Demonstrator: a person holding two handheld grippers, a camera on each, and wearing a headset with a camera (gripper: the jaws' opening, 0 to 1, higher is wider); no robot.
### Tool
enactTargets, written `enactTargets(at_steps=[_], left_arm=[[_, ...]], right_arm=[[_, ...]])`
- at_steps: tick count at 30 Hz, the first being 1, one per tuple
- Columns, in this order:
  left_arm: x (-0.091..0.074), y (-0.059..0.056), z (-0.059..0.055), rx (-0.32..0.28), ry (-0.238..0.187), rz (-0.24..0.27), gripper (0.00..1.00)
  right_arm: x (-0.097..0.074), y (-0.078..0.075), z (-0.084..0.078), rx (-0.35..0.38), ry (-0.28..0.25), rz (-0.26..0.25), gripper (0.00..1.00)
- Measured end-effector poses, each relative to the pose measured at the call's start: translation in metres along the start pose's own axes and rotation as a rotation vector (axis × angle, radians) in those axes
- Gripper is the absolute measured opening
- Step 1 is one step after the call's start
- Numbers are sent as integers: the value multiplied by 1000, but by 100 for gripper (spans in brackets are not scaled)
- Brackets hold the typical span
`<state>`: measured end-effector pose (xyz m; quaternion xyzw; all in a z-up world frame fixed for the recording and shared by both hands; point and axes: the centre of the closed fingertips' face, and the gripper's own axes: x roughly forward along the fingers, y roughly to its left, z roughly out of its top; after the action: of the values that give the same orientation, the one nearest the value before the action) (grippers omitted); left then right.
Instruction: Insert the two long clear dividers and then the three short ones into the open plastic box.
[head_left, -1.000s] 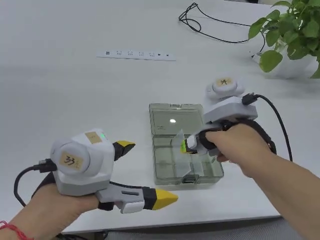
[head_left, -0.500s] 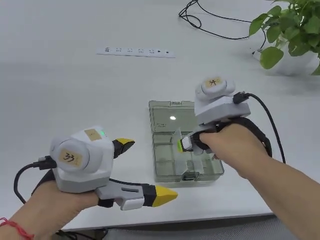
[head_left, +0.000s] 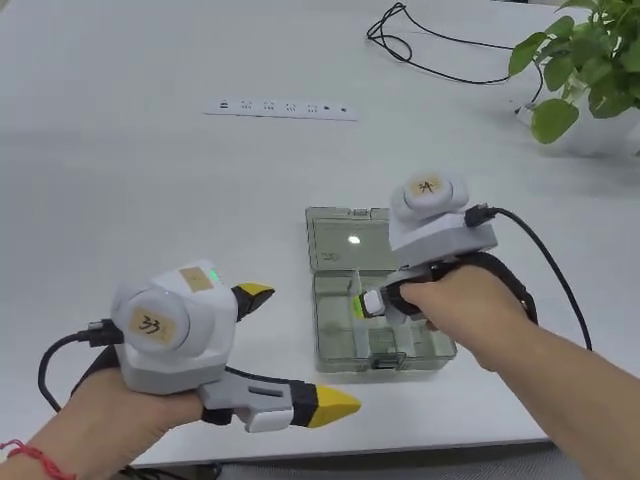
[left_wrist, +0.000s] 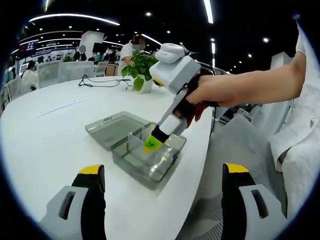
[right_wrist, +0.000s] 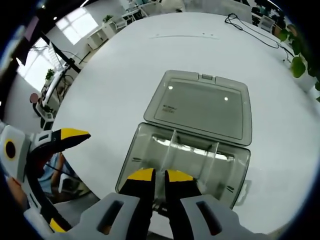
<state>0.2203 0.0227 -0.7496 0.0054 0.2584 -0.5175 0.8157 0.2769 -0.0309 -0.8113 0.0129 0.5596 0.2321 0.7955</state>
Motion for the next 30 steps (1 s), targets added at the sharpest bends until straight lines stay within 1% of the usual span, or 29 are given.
enactTargets(at_steps=[4,7,10,12,17,20,23,25,26,28,30], left_arm=[[1,0,1,1,1,1,100],[0,0,3,-2,-2,4,100],[0,1,4,-2,-3,11,100],[-1,1,4,-4,0,17,100],[-2,1,3,-8,4,29,100],[-3,0,6,-11,0,38,100],[-4,0,8,-17,-4,49,100],[-4,-1,8,-14,1,57,99],[-4,-1,8,-14,3,60,99],[-5,-1,9,-20,3,66,99],[-6,-1,11,-15,-1,78,99]], right_arm=[[4,-2,-1,15,-6,17,9],[7,-2,-2,8,-5,26,9],[6,-2,-1,16,-14,45,10],[5,-2,-1,14,-24,56,10],[0,-1,2,45,-66,108,10],[-5,0,4,51,-85,132,10],[-13,1,9,59,-120,159,12],[-21,0,16,51,-158,176,14],[-24,0,17,56,-164,182,15],[-31,0,22,57,-193,206,16],[-39,-3,27,53,-223,216,20]])
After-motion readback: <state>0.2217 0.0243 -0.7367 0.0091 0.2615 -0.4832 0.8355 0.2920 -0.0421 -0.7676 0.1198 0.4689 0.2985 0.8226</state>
